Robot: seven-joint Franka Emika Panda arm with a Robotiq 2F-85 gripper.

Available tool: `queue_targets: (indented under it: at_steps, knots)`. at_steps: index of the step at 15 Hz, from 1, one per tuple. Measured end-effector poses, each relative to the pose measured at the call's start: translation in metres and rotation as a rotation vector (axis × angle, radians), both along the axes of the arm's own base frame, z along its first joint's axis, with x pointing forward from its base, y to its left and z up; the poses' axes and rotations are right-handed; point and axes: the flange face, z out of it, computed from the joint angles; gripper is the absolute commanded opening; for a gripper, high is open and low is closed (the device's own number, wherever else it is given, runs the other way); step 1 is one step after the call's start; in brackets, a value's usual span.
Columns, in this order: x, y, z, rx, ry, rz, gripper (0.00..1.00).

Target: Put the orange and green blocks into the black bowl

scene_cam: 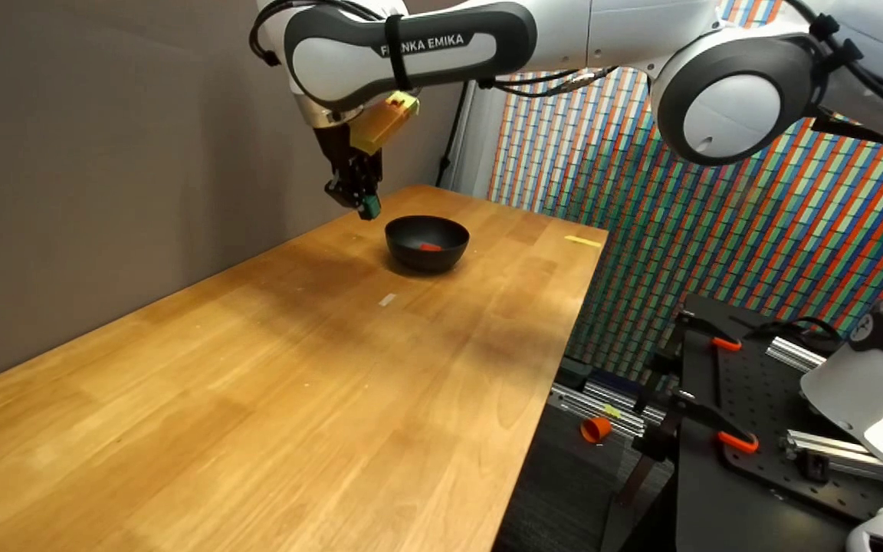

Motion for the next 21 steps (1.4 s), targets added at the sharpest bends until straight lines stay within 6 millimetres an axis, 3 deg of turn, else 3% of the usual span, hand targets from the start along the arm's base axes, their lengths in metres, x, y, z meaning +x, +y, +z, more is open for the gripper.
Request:
queue_targets:
  at_steps: [3, 9, 10, 12, 17, 21]
  knots:
    - [0.000, -0.026, 0.009, 0.035, 0.024, -0.079, 0.07]
    - [0.006, -0.084, 0.007, 0.073, 0.022, -0.222, 0.10]
    - [0.006, -0.093, 0.007, 0.072, 0.020, -0.241, 0.54]
    - [0.007, -0.109, 0.007, 0.076, 0.016, -0.275, 0.61]
    - [0.007, -0.123, 0.006, 0.101, 0.018, -0.309, 0.99]
    - [0.007, -0.109, 0.007, 0.145, 0.025, -0.293, 1.00]
